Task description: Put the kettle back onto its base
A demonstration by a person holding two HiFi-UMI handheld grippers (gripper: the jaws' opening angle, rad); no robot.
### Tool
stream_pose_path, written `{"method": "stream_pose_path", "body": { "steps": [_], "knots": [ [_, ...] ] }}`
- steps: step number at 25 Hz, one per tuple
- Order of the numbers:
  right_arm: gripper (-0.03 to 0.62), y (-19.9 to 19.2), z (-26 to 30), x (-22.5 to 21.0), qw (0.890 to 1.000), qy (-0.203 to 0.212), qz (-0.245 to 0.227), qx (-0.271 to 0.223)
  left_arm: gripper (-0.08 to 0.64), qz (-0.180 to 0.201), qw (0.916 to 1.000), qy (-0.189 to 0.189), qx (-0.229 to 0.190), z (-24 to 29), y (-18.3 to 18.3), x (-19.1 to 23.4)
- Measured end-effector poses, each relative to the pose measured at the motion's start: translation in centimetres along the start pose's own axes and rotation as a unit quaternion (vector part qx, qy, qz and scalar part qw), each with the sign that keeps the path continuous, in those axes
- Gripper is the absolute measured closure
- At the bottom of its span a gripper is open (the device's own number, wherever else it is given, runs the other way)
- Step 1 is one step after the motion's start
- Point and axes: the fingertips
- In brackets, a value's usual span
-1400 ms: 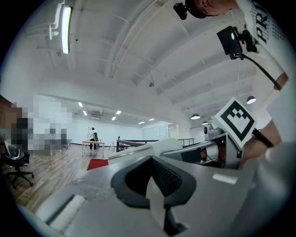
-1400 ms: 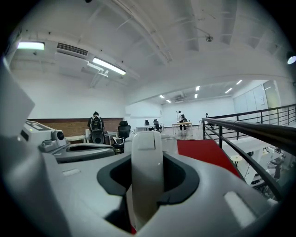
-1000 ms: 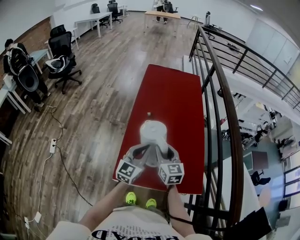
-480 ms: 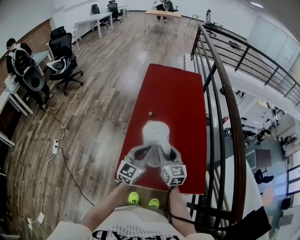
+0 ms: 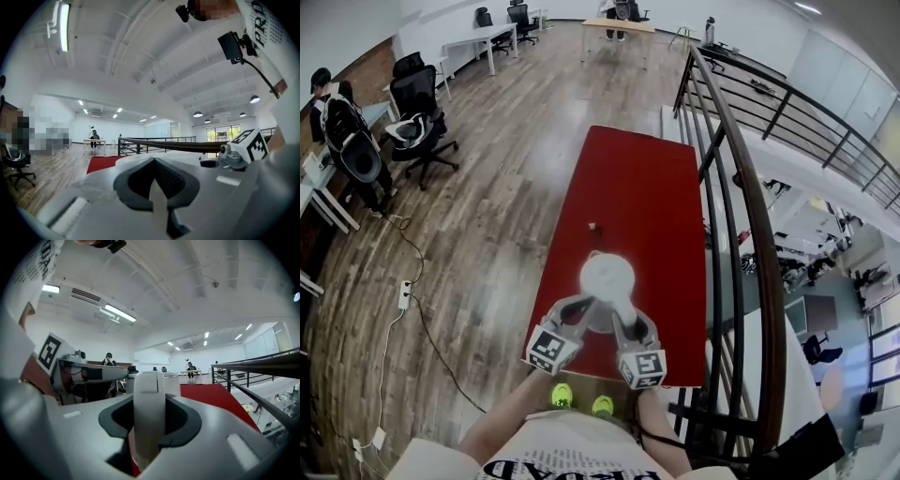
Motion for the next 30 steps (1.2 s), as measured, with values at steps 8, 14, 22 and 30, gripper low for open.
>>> {"method": "stream_pose_path", "body": {
  "steps": [8,14,22,30],
  "knots": [
    [0.462,-1.8,-0.8,-0.1,1.0,0.003,-0.012,0.023,0.554,-0.007,0.9999,-0.007,-0.008,-1.0,-0.5,-1.3],
    [0.465,-2.1,-0.8,0.1,0.999,0.027,-0.019,0.026,0.554,-0.016,0.9998,-0.005,-0.007,-1.6,-1.0,-1.7],
    [0.465,-2.5,-0.6,0.4,0.998,0.028,-0.03,0.04,0.554,-0.022,0.9998,0.0,-0.001,-1.9,-1.8,-1.9],
    [0.463,-2.8,-1.2,0.6,0.998,0.028,-0.025,0.044,0.554,-0.024,0.9997,0.005,0.002,-2.5,-2.3,-2.1]
  ]
}}
Point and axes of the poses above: the fingertips, and each gripper's own axes: z forward along the fingers, x to its left, y out of its top, and after that the axes turned 14 degrees about x, right-handed
